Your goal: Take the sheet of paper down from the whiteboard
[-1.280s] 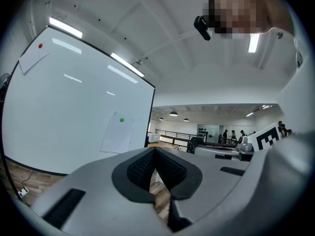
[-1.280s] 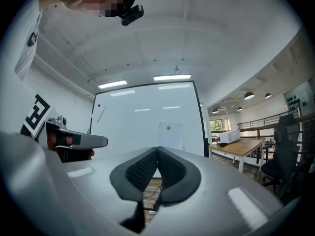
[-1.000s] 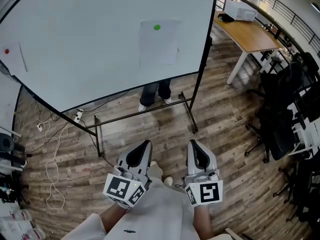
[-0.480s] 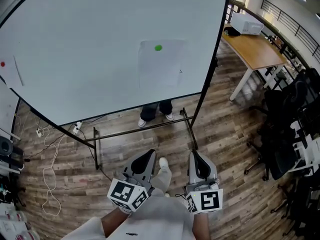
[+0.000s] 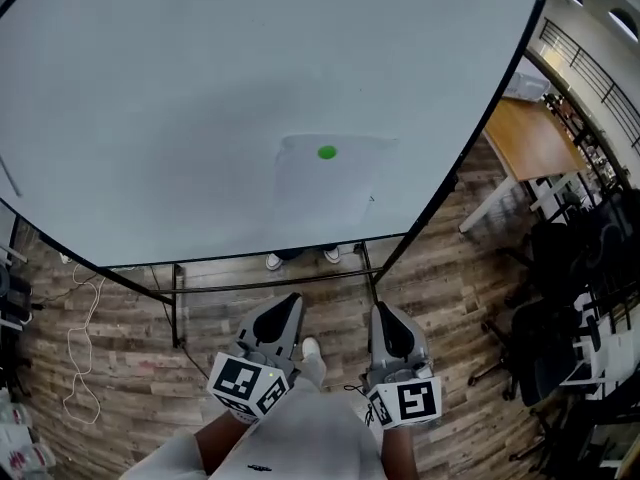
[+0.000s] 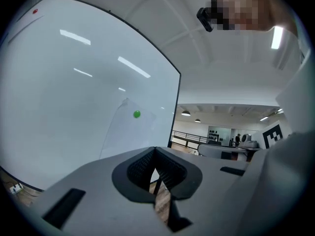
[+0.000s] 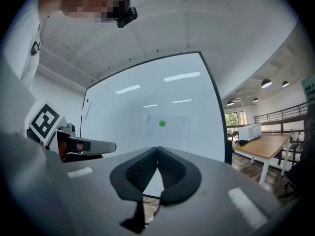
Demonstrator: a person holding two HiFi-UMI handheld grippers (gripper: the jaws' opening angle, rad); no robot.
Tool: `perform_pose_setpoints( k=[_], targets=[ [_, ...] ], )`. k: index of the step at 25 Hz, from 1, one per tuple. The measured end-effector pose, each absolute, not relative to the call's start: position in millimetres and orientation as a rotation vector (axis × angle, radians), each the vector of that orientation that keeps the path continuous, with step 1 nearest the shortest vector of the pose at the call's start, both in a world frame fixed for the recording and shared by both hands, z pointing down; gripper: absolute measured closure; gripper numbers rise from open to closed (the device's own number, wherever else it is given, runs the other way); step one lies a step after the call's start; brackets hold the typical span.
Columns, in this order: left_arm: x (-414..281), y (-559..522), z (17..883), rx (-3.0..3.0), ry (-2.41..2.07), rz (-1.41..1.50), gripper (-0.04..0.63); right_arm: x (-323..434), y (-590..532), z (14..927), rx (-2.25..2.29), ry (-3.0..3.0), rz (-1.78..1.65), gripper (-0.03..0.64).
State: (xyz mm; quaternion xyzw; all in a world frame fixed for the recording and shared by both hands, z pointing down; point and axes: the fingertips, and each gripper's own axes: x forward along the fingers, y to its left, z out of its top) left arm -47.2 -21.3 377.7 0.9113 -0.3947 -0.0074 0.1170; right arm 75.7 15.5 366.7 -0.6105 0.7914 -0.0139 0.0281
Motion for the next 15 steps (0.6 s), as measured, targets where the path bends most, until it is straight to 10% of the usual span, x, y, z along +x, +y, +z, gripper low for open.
perform_pose_setpoints(
  k=[15],
  targets=[
    [-52,-139,377,2.610,-1.231,-0.062,0.588,84,-103,363,-1.857,2.516,-0.016,0.605]
  ],
)
